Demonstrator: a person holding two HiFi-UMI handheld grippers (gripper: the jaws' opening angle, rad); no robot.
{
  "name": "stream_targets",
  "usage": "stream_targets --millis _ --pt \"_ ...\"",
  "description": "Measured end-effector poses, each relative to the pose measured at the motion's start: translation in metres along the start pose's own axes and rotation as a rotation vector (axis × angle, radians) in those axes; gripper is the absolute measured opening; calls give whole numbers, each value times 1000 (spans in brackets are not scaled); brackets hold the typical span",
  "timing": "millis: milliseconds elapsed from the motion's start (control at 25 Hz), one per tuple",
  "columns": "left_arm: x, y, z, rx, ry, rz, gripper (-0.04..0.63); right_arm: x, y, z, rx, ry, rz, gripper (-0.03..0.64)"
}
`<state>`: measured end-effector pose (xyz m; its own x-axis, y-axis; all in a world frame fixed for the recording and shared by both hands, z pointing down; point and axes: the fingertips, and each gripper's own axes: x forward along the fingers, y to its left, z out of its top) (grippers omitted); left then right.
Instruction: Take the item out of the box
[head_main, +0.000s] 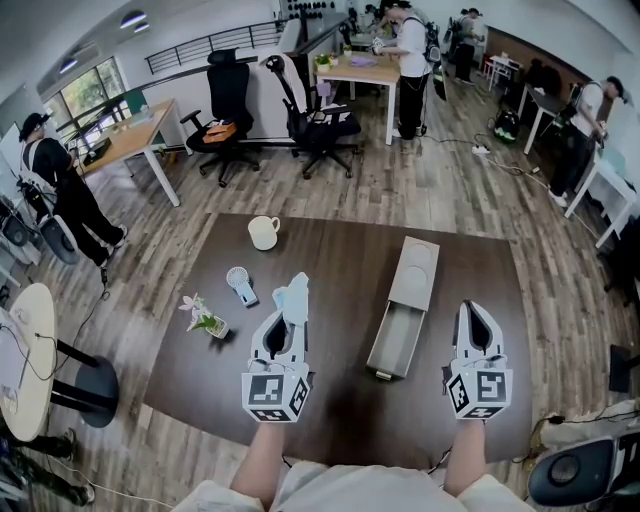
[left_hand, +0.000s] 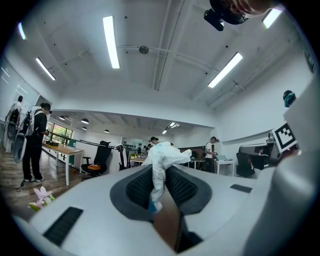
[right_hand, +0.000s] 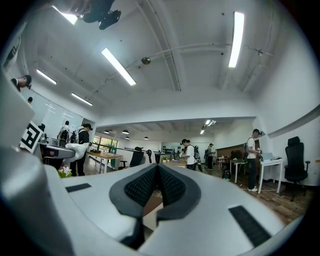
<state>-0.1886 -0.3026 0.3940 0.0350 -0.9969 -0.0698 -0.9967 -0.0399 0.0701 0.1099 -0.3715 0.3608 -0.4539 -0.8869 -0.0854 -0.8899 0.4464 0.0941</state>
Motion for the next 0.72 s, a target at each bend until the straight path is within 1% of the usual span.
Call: stream_targets --millis 160,320,440,720 --pt "2 -3 -1 0 4 1 71 1 -3 -2 1 8 2 2" --pt "3 -2 -3 -1 9 -3 71 2 -1 -1 87 8 16 0" --pt "3 -2 -4 -3 11 -2 71 2 3 -1 46 13 17 1" --pt "1 0 -8 -3 24 -1 71 0 4 -6 38 28 11 1"
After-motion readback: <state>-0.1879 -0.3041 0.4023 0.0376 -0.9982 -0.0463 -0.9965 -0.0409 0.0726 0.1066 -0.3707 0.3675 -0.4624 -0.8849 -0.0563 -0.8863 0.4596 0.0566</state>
